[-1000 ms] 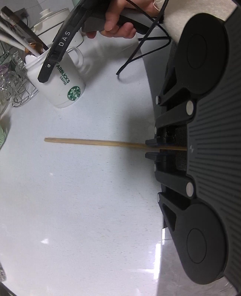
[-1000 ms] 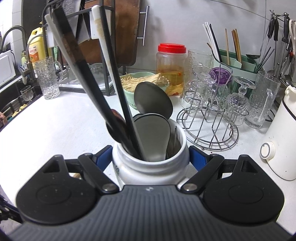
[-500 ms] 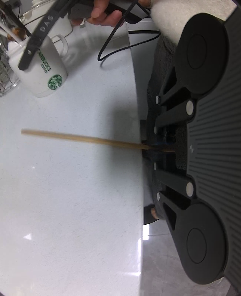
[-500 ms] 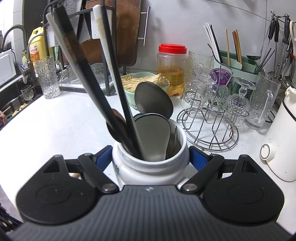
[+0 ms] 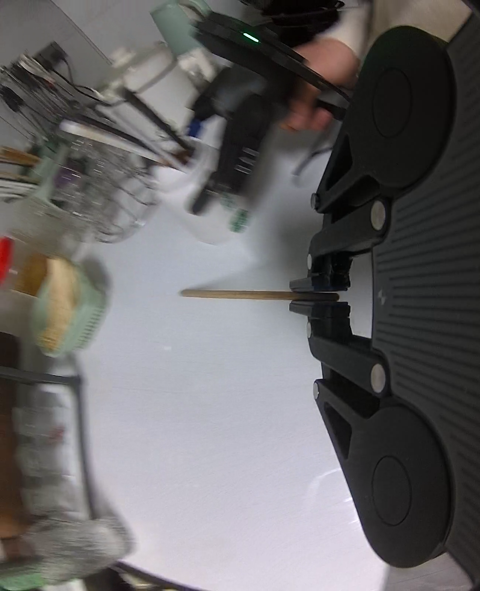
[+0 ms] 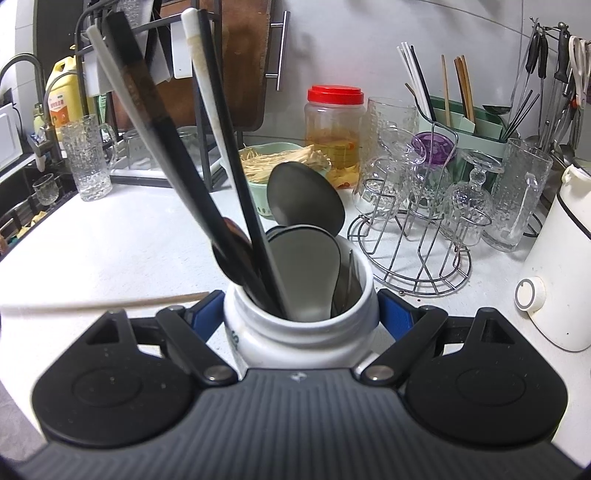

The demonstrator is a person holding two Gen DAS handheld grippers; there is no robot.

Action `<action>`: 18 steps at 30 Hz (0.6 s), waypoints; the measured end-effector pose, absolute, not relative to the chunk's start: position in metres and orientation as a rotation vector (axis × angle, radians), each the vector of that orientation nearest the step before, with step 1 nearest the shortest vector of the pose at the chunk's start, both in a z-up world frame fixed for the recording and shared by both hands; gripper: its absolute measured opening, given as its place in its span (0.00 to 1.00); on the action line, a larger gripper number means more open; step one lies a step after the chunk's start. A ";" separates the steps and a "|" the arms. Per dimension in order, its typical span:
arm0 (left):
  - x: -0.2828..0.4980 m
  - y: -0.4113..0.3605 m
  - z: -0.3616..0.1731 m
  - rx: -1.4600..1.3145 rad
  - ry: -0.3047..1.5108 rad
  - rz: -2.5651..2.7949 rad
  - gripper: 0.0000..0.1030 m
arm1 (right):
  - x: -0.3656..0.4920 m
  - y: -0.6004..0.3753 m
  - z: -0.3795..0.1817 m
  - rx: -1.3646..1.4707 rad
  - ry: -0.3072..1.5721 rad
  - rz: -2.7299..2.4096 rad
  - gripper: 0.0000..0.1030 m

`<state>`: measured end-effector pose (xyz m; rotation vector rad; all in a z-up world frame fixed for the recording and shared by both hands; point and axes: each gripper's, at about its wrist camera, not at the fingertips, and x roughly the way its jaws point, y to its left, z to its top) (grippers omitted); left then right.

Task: Organize utensils
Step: 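Lift the wooden chopstick with the left tool up over the mug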

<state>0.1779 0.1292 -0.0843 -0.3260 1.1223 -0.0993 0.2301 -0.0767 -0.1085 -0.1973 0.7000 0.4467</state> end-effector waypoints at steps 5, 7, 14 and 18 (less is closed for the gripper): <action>0.207 0.133 -0.049 -0.257 1.069 -0.127 0.05 | 0.230 -0.075 -0.110 -0.200 0.692 0.430 0.87; 0.214 0.132 -0.039 -0.240 1.061 -0.143 0.05 | 0.229 -0.075 -0.111 -0.202 0.687 0.425 0.88; 0.243 0.128 -0.011 -0.156 1.050 -0.212 0.05 | 0.228 -0.073 -0.111 -0.206 0.680 0.409 0.88; 0.261 0.129 0.013 -0.114 1.070 -0.281 0.05 | 0.228 -0.072 -0.111 -0.213 0.681 0.406 0.88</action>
